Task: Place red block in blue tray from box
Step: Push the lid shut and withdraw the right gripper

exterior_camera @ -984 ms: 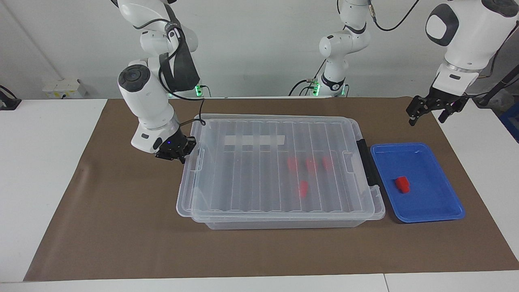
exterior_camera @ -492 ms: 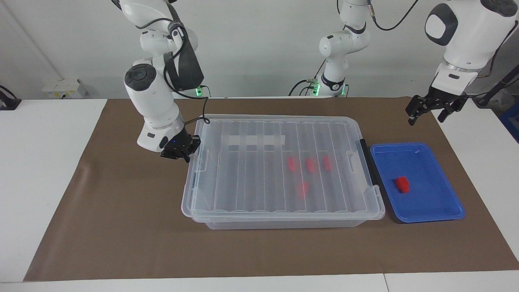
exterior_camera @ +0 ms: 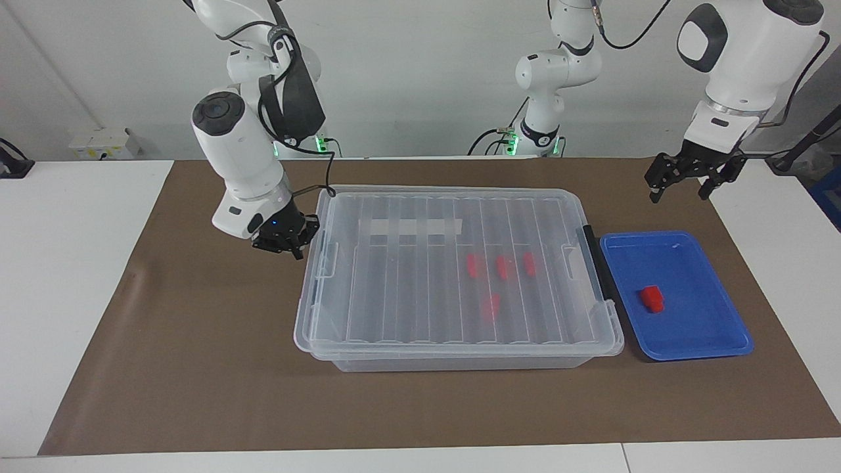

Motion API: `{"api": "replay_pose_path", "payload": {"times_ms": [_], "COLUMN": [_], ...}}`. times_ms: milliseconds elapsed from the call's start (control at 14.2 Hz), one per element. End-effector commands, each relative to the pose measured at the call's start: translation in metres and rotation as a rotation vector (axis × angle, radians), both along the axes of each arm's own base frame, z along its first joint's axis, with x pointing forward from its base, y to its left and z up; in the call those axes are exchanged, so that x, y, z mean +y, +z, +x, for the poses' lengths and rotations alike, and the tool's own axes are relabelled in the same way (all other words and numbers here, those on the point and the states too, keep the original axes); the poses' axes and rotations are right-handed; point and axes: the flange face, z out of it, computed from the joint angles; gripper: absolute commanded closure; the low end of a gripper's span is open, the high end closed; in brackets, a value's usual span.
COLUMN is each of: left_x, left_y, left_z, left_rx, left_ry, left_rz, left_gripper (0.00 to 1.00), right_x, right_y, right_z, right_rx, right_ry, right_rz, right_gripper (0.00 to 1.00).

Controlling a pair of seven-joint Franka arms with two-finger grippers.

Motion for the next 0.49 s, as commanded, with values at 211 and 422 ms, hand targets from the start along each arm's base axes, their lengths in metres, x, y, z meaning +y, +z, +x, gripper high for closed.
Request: {"api": "replay_pose_path", "payload": {"times_ms": [211, 422], "left_x": [-0.005, -0.014], "left_y": [0.007, 0.010], "left_z": [-0.007, -0.009], "left_rx": [-0.013, -0.016], "left_ry": [-0.008, 0.019], "left_rz": [-0.021, -0.027], "left_gripper": [0.00, 0.00], "right_x": [-0.053, -0.074], "right_y": [0.041, 0.058], "right_z": [-0.016, -0.019], "right_rx": [-0.006, -0.021], "right_ry": [-0.250, -0.331], "right_rz": [-0.019, -0.052], "right_gripper": [0.00, 0.00]}}
